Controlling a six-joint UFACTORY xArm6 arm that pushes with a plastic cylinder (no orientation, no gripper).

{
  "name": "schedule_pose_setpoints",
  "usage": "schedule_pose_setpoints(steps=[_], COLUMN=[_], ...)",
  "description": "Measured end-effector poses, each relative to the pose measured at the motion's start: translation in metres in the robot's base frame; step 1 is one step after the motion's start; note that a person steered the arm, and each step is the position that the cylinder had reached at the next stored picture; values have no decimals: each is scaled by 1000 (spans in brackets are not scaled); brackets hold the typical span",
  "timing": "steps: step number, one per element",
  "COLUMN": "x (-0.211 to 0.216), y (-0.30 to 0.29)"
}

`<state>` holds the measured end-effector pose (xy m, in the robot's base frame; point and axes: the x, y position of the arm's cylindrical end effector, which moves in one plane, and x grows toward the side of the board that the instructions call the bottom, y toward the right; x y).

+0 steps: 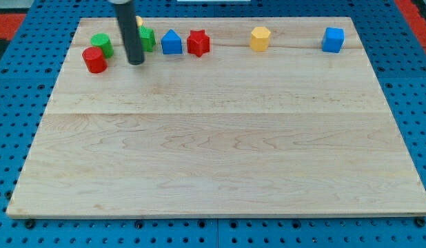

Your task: Place the green circle and red circle in a diagonal line

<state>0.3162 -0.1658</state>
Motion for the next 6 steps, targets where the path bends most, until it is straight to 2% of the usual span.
schedule_pose_setpoints(steps=[2, 4, 5, 6], x=[18, -18, -18, 2], y=[-73, -52, -57, -56])
